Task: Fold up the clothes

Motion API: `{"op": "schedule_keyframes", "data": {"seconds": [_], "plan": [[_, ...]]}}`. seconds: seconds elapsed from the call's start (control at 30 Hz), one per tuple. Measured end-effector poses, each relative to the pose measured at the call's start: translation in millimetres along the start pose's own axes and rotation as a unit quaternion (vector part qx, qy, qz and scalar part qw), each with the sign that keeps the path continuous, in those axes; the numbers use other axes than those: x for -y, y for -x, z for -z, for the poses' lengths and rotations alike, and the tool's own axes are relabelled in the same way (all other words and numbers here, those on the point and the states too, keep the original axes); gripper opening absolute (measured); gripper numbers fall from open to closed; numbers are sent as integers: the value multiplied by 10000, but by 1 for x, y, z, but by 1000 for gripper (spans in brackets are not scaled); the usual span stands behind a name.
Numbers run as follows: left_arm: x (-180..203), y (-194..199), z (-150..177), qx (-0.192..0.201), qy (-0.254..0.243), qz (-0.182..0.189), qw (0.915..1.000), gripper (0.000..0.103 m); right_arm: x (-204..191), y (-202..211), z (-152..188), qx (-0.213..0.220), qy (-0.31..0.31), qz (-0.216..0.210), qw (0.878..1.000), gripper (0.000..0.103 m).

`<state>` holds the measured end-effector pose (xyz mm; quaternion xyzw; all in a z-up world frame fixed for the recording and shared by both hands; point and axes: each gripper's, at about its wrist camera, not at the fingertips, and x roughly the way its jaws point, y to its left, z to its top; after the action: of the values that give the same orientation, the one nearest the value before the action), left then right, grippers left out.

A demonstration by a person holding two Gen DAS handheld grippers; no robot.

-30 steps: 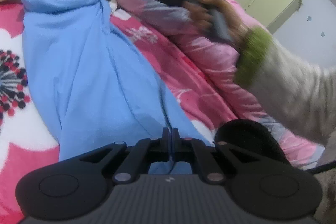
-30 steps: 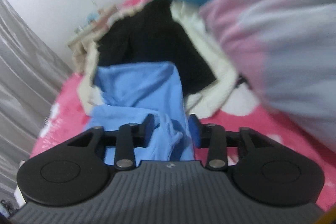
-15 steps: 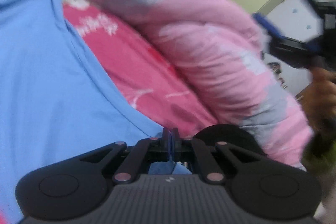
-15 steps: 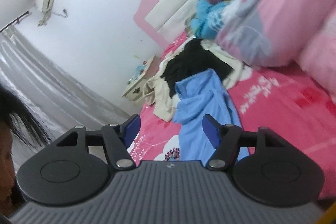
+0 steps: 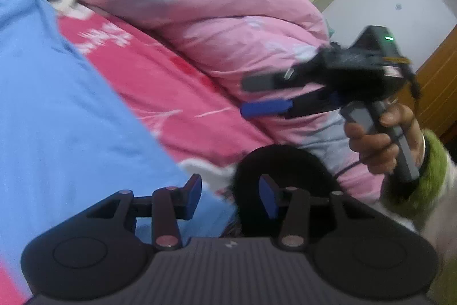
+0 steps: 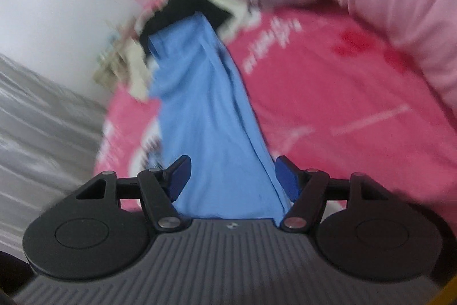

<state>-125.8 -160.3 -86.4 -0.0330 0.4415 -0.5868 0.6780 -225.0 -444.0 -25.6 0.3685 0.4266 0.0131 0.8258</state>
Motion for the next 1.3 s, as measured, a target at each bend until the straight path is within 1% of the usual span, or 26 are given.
{"op": "schedule_keyframes", "data": {"seconds": [0.07, 0.1, 0.17, 0.23, 0.33, 0.4, 0.43, 0.47, 0.57, 0.77, 0.93, 1.1, 1.3], "plan": [[-3, 16, 12, -116, -129, -311, 9994, 46, 3, -15, 8, -423, 7, 126, 9990, 64], [-4, 23, 19, -191, -197, -492, 9984, 45, 4, -25, 12, -611, 7, 272, 9978, 64], [-7, 29, 32, -276, -320, -758, 9962, 44, 5, -39, 20, -890, 87, 445, 9950, 61], [-10, 36, 44, -346, -358, -915, 9946, 43, 4, -53, 25, -1110, 192, 653, 9915, 58], [-10, 38, 57, -419, -540, -1088, 9917, 42, -1, -70, 30, -1318, 439, 897, 9862, 52], [-6, 36, 62, -462, -824, -1225, 9880, 42, -5, -78, 31, -1388, 656, 1082, 9822, 47], [-4, 34, 64, -484, -963, -1276, 9860, 42, -6, -80, 32, -1421, 725, 1130, 9807, 43], [-2, 33, 66, -502, -1065, -1309, 9844, 42, -7, -81, 32, -1446, 773, 1151, 9797, 40], [-1, 34, 74, -552, -1191, -1336, 9823, 42, -12, -85, 33, -1492, 897, 1203, 9774, 34], [-3, 38, 84, -574, -1133, -1393, 9821, 42, -21, -88, 26, -1377, 1003, 1078, 9795, 34], [-2, 39, 86, -585, -1177, -1499, 9799, 42, -13, -103, 25, -1502, 900, 1109, 9783, 34], [-1, 40, 88, -569, -1220, -1538, 9789, 42, -8, -101, 31, -1700, 758, 1014, 9773, 35], [-4, 47, 90, -544, -1152, -1602, 9788, 42, -8, -99, 37, -1945, 793, 918, 9734, 35]]}}
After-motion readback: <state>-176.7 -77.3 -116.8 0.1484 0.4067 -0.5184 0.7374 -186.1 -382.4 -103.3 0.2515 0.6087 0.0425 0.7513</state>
